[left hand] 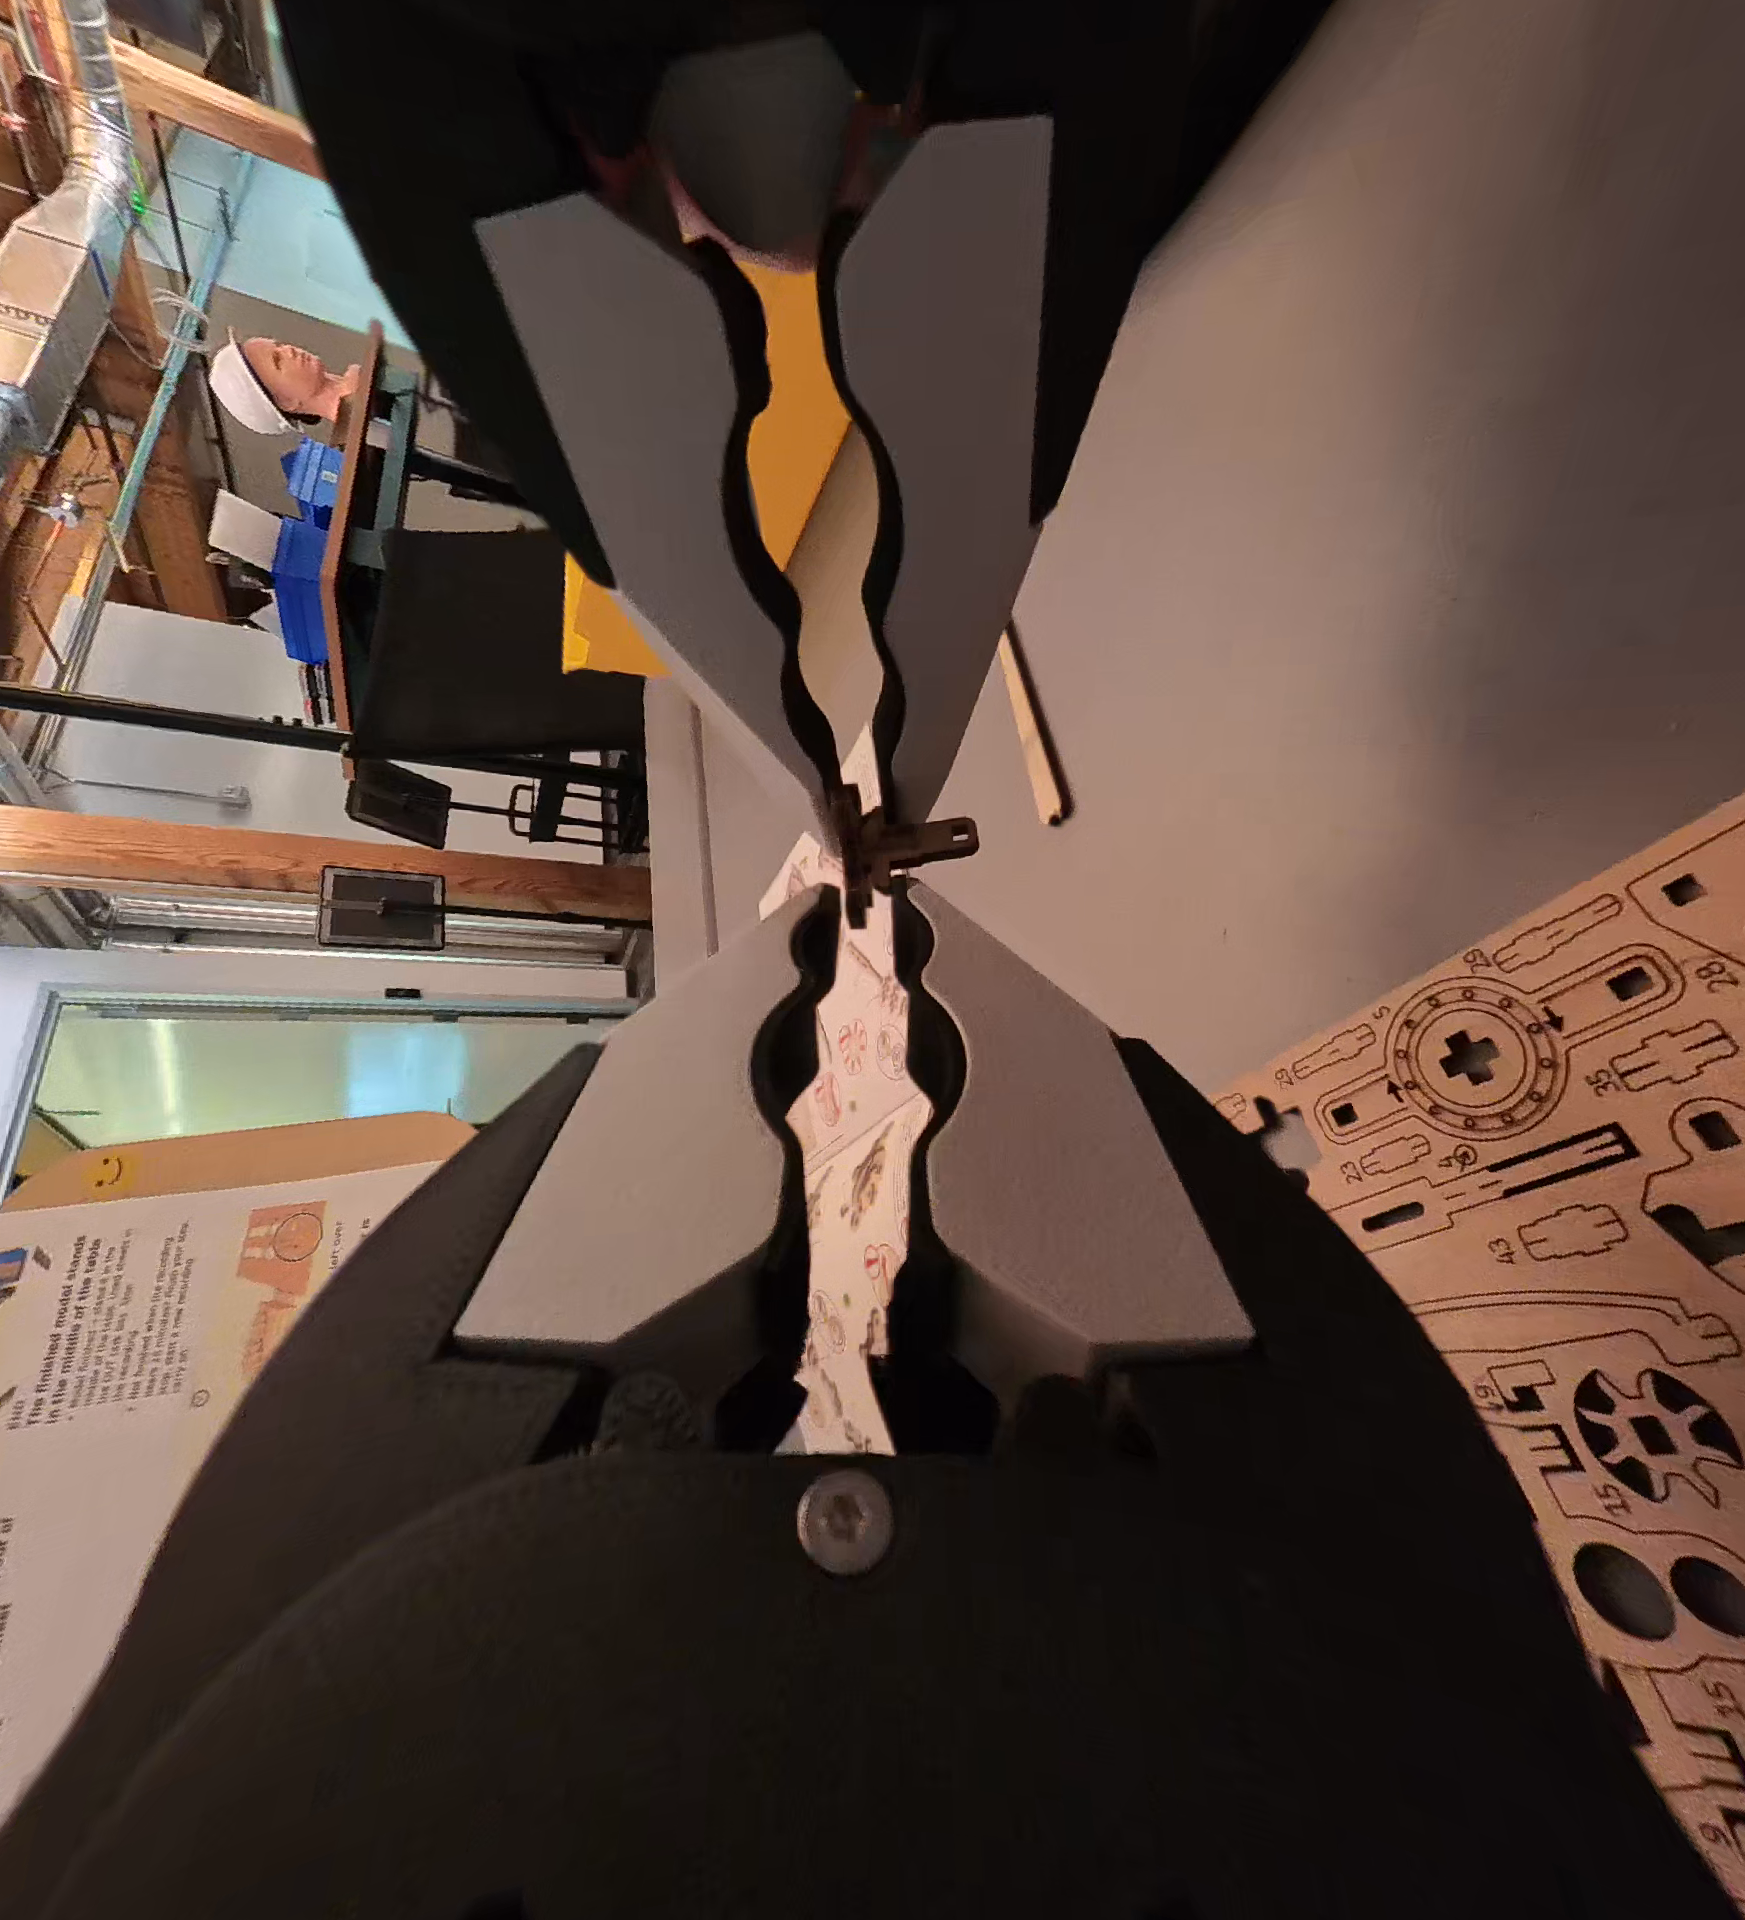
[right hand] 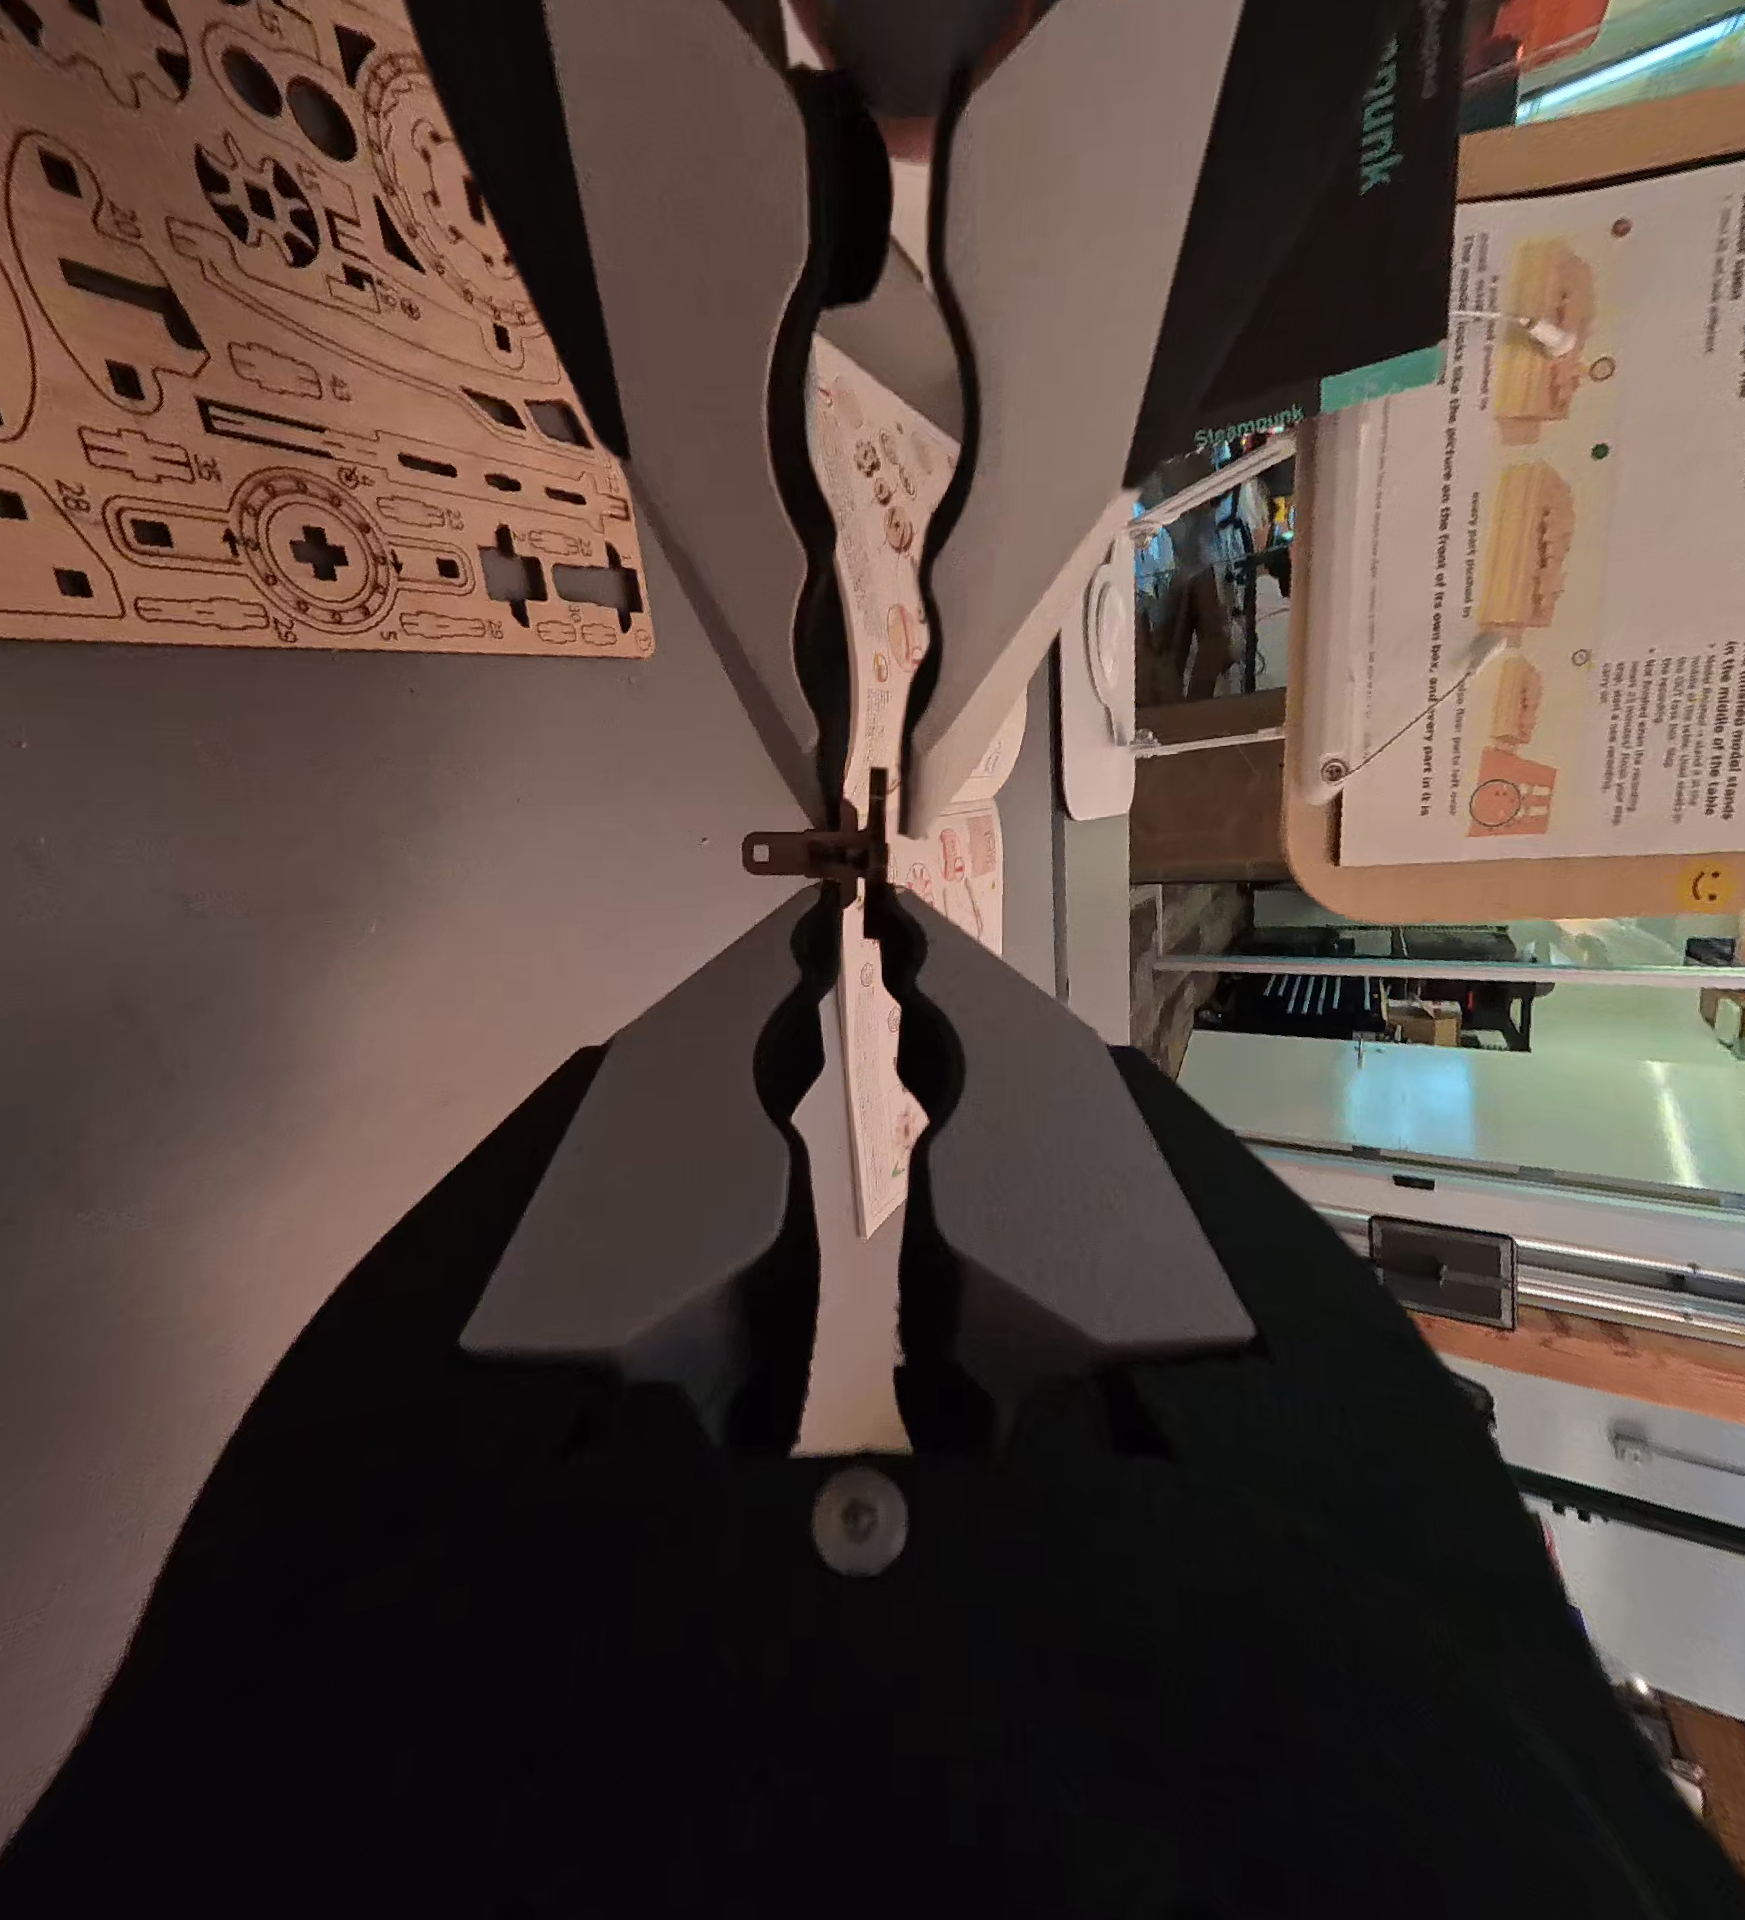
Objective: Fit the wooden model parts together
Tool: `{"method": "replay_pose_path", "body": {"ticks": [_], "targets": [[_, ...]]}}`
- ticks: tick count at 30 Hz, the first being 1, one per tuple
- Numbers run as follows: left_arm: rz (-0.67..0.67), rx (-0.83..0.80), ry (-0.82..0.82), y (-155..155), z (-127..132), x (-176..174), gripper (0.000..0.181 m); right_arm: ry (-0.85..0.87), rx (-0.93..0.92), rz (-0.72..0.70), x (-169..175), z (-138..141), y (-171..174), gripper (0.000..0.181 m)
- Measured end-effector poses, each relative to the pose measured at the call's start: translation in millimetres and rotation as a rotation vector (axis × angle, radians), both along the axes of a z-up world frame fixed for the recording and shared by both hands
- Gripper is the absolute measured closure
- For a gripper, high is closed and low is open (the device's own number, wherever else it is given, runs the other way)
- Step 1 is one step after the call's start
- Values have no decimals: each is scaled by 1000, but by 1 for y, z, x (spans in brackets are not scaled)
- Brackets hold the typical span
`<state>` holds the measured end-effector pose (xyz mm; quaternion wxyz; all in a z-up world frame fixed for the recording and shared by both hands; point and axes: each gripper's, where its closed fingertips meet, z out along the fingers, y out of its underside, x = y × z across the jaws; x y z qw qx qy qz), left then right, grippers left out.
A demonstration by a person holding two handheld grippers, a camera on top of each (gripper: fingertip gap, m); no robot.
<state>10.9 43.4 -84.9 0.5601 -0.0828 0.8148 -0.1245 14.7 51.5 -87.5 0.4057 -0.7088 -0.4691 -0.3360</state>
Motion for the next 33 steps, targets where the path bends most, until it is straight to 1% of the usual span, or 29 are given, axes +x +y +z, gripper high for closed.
{"method": "replay_pose_path", "body": {"ticks": [2,6,8,11,13,15,20,25,29,33], "targets": [[28,42,9,2,-3,1,173,7,-12,-30,1,-3,1,176],[133,164,27,13,-14,7,176,8,-31,-79,-1,-8,2,175],[140,189,19,14,-15,8,176,11,-28,-85,-3,-9,3,176],[155,141,25,14,-14,9,175,68,-36,-110,-1,-8,3,175],[160,136,16,14,-13,10,174,85,-43,-111,1,-9,3,175],[156,150,5,13,-13,10,172,60,-43,-144,8,-11,5,175],[157,166,-8,11,-12,10,175,53,-34,-151,9,-10,6,175],[147,192,-10,13,-13,10,175,34,-33,-146,8,-12,7,175],[155,174,5,16,-15,10,176,48,-30,-119,7,-13,8,175],[163,141,0,22,-13,11,176,118,-9,-72,1,-6,7,175]]}}
